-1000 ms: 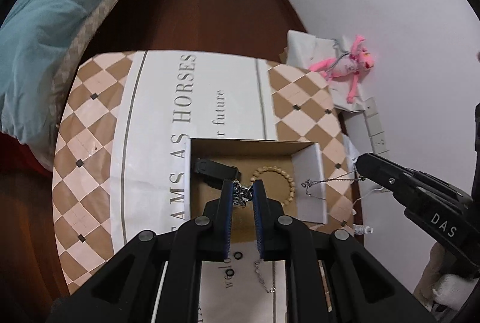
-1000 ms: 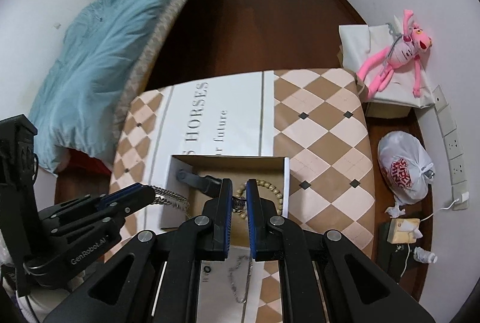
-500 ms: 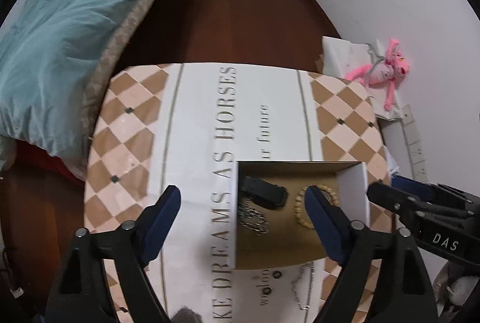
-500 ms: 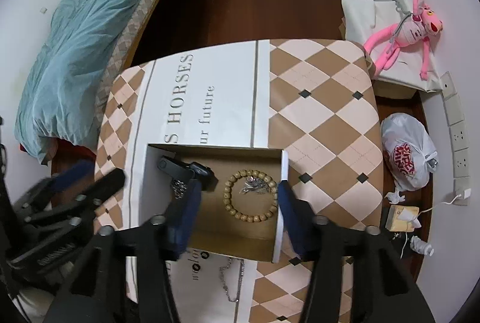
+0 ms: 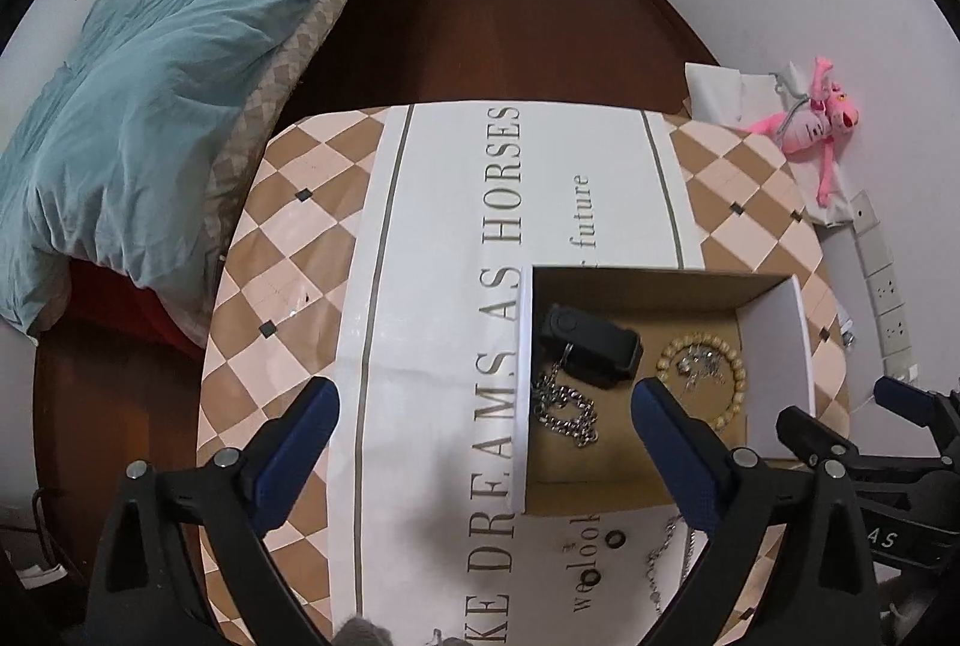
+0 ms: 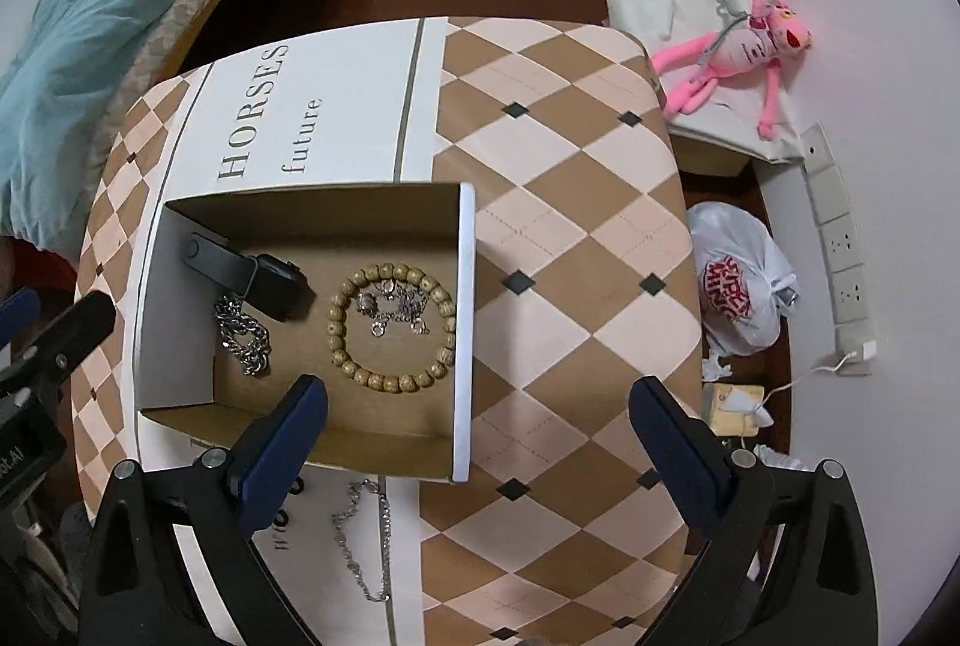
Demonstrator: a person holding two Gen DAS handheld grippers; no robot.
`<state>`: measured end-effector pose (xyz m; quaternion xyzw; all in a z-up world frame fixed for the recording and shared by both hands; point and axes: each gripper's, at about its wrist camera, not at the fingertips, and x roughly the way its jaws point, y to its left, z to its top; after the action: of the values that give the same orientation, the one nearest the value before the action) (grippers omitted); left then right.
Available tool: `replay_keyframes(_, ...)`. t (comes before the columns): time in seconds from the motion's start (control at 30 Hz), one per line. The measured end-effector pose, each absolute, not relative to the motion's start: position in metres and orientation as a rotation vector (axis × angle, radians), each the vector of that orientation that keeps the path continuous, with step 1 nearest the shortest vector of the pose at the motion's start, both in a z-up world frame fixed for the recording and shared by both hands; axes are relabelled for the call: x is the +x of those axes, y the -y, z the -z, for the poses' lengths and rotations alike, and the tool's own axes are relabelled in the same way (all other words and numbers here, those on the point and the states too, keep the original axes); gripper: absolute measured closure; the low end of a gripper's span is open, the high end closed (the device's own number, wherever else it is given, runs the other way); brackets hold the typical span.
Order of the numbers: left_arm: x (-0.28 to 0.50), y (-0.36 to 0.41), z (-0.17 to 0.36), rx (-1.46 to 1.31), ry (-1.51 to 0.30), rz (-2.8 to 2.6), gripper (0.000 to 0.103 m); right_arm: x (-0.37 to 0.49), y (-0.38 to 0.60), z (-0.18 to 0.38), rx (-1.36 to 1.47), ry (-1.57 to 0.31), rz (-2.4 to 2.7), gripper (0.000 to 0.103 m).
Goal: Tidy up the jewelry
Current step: 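Lower both silver chains into the cardboard box and open both tools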
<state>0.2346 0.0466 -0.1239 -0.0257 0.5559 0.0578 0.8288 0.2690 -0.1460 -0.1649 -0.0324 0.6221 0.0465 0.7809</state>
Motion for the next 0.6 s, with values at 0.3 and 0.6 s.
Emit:
replay_keyframes(0.3, 0.212, -0.045, 0.111, -0.058, -1.130, -0.132, 0.003, 0.250, 0.150, 0.144, -0.059, -1.270, -0.080, 0.001)
replay_keyframes(0.6, 0.180, -0.040, 0.078, -0.045, -1.044, -0.146, 0.003, 0.215, 0.156, 0.101, -0.065, -1.146, -0.058, 0.001)
